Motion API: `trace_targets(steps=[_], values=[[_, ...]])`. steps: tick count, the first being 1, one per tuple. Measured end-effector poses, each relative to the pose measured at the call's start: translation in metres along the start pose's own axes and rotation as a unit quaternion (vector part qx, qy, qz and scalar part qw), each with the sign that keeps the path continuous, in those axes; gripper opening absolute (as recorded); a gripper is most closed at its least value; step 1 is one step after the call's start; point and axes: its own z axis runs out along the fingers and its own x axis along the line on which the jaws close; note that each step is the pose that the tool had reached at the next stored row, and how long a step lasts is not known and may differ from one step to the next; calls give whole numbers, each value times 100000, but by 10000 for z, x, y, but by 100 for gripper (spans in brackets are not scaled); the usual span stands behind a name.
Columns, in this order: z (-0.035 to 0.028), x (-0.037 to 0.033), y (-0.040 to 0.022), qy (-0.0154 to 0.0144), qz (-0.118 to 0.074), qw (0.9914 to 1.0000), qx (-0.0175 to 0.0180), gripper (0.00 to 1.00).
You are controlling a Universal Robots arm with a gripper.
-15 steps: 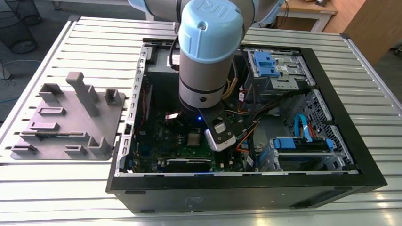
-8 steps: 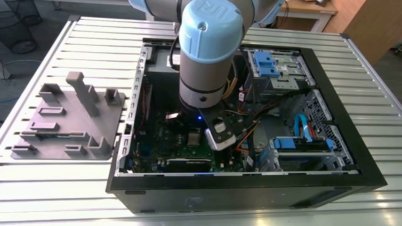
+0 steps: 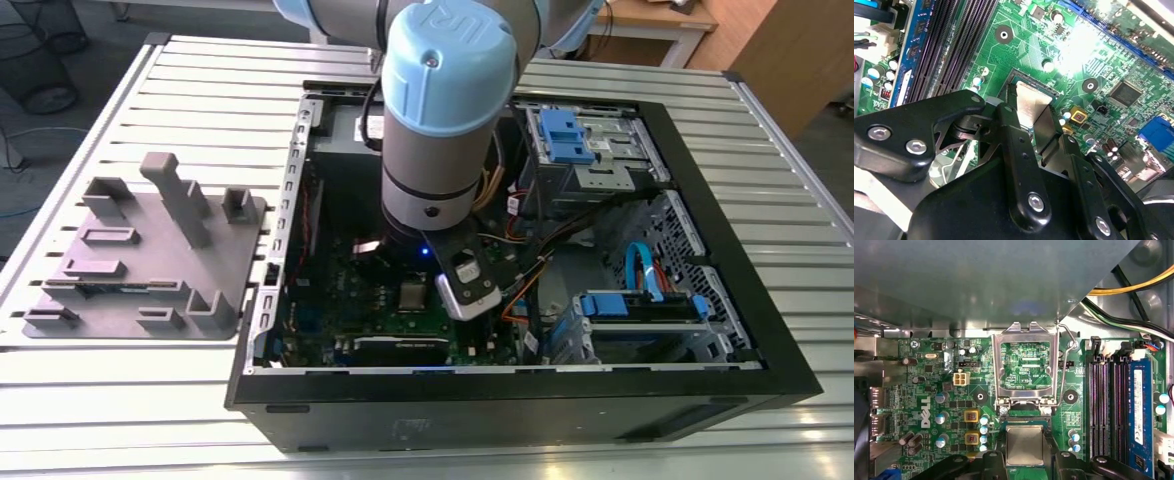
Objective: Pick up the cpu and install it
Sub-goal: 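Place the cpu into insertion slot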
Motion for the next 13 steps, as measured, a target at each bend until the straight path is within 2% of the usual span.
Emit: trace_targets(steps=[13], values=[[20,-2,0,-6,-2,100000,-9,38]])
